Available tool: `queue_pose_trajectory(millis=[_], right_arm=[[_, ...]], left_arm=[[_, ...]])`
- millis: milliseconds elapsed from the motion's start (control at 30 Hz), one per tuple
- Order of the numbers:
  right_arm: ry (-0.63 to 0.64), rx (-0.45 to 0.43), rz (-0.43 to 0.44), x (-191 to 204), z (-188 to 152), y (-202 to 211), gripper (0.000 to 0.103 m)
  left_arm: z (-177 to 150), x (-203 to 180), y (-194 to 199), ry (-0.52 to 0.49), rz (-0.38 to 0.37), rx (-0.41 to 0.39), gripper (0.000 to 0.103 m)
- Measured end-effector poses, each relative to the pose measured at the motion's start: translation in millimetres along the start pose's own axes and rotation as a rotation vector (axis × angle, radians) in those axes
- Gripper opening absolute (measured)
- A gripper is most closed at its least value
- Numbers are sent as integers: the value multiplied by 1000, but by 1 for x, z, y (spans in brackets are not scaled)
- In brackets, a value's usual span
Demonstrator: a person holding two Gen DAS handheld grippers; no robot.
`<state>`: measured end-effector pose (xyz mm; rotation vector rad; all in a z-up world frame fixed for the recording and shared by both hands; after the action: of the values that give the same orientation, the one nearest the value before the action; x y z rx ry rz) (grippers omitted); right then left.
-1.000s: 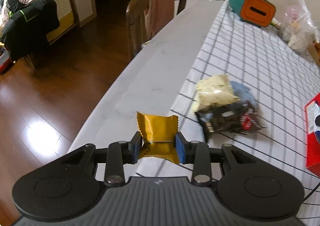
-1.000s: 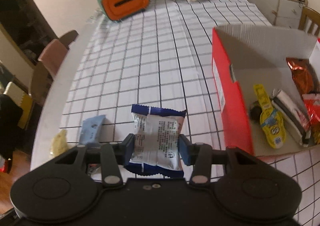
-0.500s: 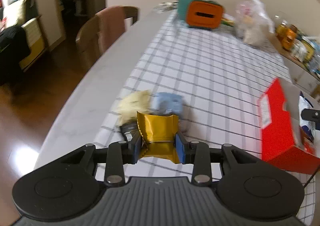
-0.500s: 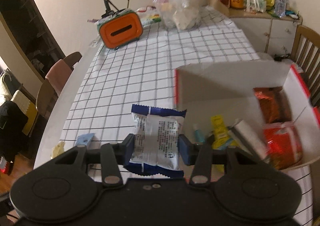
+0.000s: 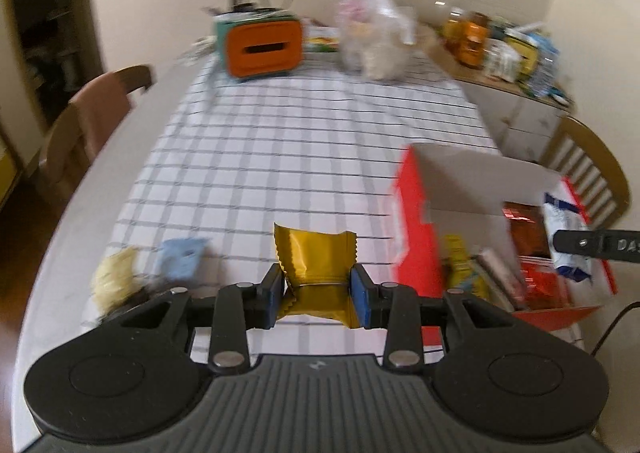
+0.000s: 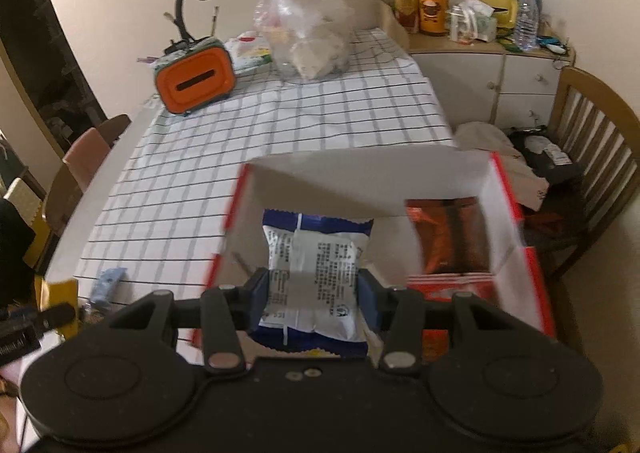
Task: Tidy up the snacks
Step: 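Carry the biscuit packet and gold snack over the red box with both tools, then open both tools to drop the biscuit packet and gold snack into the box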
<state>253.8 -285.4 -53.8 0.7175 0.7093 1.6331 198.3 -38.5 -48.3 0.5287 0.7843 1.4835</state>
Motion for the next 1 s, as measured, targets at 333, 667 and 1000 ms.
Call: queue_pose_trajectory(millis=[333,667,1000], right_arm=[[-3,4,-58,-67,-2,-1,46],[90,78,-78,-89,-7,-32,46],[208,142,-70,-78,-5,-71,46]], left_arm=[[20,-88,-39,-129,-117,55,35],[19,-145,-100,-236,-139,171,35],[8,-163,-151,-245,-101,364,35]])
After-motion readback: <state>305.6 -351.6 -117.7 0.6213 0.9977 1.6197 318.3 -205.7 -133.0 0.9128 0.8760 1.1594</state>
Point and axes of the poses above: each gripper's, at about its wrist camera, not at the fingertips, and y roughly against the way its jaws point, x to its left, z to its top, the point moved 7 cm from there along -y, roughly the way its jaws point, and after that the axes turned 4 degrees about -z, right-handed, at the moved point
